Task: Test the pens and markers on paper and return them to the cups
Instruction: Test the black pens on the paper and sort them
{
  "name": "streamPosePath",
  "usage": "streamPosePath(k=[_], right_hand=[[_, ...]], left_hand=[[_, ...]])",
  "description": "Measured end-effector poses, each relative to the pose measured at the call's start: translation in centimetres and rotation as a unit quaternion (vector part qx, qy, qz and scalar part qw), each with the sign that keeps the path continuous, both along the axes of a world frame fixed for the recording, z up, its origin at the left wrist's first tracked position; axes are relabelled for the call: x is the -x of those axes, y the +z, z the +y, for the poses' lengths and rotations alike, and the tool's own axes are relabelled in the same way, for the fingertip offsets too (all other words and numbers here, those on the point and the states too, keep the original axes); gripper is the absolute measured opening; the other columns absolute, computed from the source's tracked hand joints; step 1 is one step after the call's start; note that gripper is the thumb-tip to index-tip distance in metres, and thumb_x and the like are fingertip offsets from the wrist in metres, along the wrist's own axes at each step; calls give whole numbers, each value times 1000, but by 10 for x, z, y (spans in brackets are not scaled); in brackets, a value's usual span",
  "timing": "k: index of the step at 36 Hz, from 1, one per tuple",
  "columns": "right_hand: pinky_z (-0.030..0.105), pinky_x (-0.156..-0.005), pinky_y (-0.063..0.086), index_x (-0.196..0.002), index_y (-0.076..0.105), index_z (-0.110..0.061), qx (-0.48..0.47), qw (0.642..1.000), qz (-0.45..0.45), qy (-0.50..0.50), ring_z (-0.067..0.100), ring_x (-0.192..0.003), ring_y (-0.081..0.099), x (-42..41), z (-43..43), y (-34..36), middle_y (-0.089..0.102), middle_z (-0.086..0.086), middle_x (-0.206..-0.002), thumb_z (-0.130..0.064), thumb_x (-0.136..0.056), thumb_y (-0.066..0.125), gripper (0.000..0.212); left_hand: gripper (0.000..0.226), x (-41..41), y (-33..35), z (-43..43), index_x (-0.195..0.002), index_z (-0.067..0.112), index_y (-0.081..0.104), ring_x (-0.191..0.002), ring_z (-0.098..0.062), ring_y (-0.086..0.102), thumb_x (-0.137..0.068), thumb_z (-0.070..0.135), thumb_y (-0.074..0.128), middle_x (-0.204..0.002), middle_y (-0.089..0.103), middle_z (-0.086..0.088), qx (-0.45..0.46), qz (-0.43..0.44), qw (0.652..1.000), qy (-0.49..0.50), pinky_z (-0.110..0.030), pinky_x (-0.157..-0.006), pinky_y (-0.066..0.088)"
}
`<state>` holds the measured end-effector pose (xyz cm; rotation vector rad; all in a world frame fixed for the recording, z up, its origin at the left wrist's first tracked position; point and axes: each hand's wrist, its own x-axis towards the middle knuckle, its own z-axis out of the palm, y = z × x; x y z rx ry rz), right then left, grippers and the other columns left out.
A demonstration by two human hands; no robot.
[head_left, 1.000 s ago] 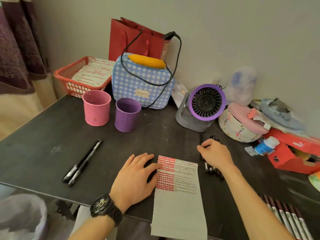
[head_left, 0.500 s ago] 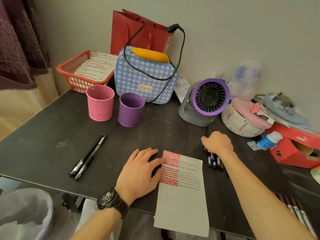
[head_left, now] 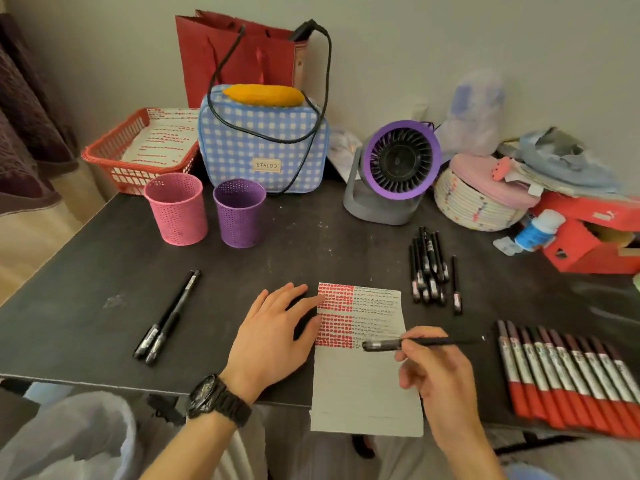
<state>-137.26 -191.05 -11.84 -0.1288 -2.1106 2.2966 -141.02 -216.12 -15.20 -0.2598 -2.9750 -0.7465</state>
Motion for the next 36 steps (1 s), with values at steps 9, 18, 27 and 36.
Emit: streamPosePath(k=[9,18,27,36], right_hand=[[26,-55,50,-90,75,-17,40,998,40,30,23,-56,62,-8,3,-10,71,16,-75,-32,-78,75,19],[21,-52,49,-92,76,-14,89,993,59,55,15,-57,61,-11,13,-10,70,10,-73,-33,-87,72,21],[21,-46,41,-72,74,-20,258,963,-18,-75,10,-51,52,3,26,-16,60,2,-61,-32,-74,86,17],[27,-53,51,-85,71,-20,161,987,-8,-15,21,-57,62,3,20,-8,69,12,-73,-22,-86,65,6]], left_hand=[[37,-33,38,43,-129,41,57,-119,2,48,-103,54,34,-125,56,30,-139,65,987,-36,-18,-95,43],[47,-41,47,101,-85,36,52,-79,-6,54,-102,58,15,-82,58,17,-90,20,989,-113,-23,-66,45],[45,-48,39,52,-89,36,51,-74,-7,58,-102,62,17,-85,61,17,-65,25,997,-29,-30,-64,49],[33,-23,21,17,-91,34,51,-88,-3,55,-99,58,31,-92,60,12,-176,17,981,83,-32,-72,43]])
